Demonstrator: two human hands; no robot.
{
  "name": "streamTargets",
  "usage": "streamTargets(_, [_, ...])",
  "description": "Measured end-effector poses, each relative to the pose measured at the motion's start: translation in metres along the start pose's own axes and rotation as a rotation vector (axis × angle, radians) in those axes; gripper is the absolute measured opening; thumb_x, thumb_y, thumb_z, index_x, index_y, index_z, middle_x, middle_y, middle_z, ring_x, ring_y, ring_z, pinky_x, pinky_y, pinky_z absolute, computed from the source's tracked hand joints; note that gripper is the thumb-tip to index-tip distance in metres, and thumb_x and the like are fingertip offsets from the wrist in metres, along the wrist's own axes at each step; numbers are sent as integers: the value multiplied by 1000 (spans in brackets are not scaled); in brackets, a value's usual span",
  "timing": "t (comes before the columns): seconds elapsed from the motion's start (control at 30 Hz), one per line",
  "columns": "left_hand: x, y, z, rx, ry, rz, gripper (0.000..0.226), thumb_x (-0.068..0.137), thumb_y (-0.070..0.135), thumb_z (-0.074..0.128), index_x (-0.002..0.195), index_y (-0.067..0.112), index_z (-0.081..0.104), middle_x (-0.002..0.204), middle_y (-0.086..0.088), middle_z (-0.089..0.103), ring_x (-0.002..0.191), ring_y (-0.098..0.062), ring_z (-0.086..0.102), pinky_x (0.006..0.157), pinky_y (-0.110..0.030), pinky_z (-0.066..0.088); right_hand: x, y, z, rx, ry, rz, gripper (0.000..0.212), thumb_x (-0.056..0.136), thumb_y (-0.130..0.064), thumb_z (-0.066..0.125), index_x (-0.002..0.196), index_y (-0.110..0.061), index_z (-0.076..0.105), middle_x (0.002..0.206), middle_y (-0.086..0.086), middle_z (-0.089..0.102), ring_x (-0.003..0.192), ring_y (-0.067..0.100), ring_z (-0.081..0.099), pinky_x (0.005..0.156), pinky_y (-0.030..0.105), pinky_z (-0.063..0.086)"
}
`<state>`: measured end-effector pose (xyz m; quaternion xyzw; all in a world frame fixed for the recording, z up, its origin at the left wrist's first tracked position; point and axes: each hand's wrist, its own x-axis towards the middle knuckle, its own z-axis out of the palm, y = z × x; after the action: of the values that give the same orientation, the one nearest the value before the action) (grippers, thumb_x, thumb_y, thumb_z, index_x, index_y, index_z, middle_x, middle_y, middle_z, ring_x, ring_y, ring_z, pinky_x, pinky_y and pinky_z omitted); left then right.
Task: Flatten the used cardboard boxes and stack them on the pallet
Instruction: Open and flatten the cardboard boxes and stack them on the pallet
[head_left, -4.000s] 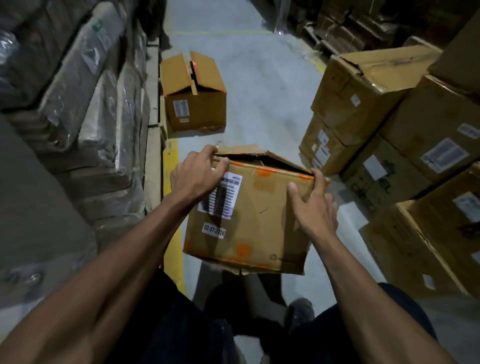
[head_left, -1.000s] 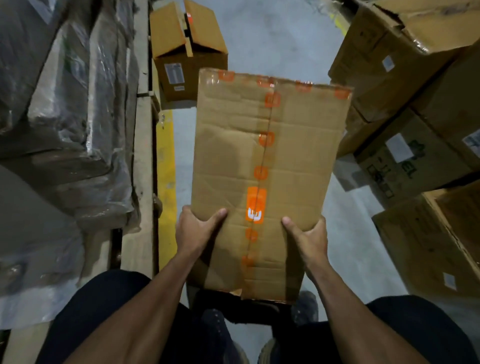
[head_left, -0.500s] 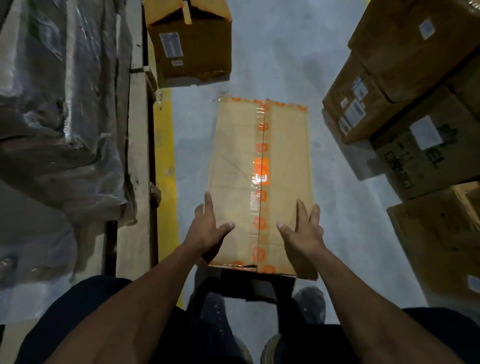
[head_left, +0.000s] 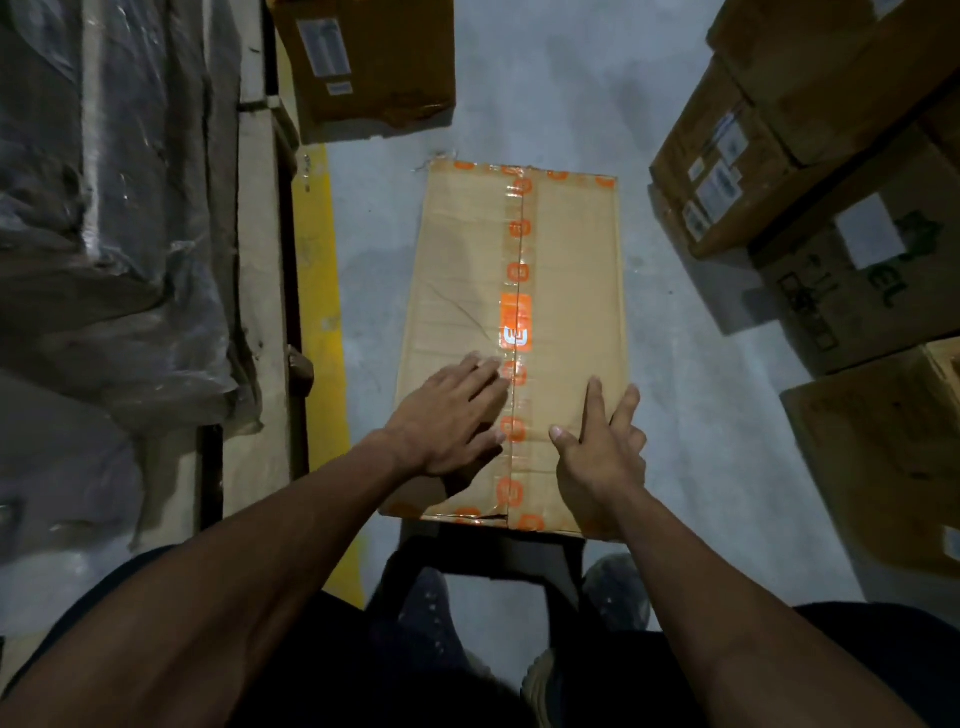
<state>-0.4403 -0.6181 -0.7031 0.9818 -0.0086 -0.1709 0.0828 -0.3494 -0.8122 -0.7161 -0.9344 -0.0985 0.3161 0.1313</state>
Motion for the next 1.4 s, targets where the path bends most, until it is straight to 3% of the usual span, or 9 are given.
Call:
streamTargets(0.2, [29,0,-12,245,-57,226,69,101,58,15,150,14,37,161,-10,28,152,-31,11,122,-44,13,2,-3,9,-66,55,7,80,101,-55,44,156,-39,-12,162,3,-33,149,37,14,115,55,29])
streamTargets(0.43, [53,-3,-38,448,14,427,65,100,59,22,112,13,67,113,-10,65,119,-31,53,118,-46,24,4,-1,9,-57,41,-1,80,101,-55,44,157,-40,-12,161,4,-34,149,38,13,114,56,28])
streamTargets(0.57, [54,-1,-59,430,-34,404,59,101,58,25,104,16,66,99,-5,65,97,-24,55,116,-43,25,4,0,5,-31,2,4,80,101,-54,44,157,-40,-11,160,3,-35,148,38,12,114,55,27])
streamTargets(0.67, [40,-4,-78,406,26,411,47,97,51,35,82,16,63,87,-5,66,85,-24,55,97,-38,39,3,-1,3,-24,-14,3,79,102,-53,43,157,-40,-12,160,3,-36,148,37,11,115,54,25])
streamTargets(0.87, [-8,-34,-118,555,-214,188,49,94,55,41,101,17,70,110,-4,69,106,-25,60,93,-33,41,0,-3,-1,-34,-29,-4,81,102,-53,44,157,-37,-13,160,5,-35,149,38,9,116,55,23])
streamTargets(1.07, [-33,-63,-84,519,-278,-41,42,103,39,41,138,18,51,137,-5,50,123,-23,46,101,-33,38,-5,-4,-3,-10,-37,-10,80,103,-53,42,156,-38,-16,160,3,-38,151,37,4,118,56,19])
streamTargets(1.17, [-38,-69,-50,409,-231,-203,60,104,44,34,153,10,30,158,-13,29,145,-31,27,118,-39,25,-8,-3,-4,-7,-33,-23,79,104,-51,40,156,-38,-18,159,2,-39,152,37,2,119,58,18])
streamTargets(1.27, [-38,-66,-14,73,-182,-412,74,105,49,26,158,5,-1,166,-14,-8,154,-28,-7,123,-41,0,-6,0,-5,-1,-31,-29,79,103,-50,40,156,-39,-18,158,1,-40,153,37,0,120,60,19])
streamTargets(1.4, [-17,-53,20,-400,53,-619,81,105,49,32,156,5,-14,163,-13,-22,151,-27,-19,119,-36,-11,-4,1,-7,-39,-32,-39,79,104,-50,39,155,-38,-19,158,0,-40,152,38,2,119,59,22])
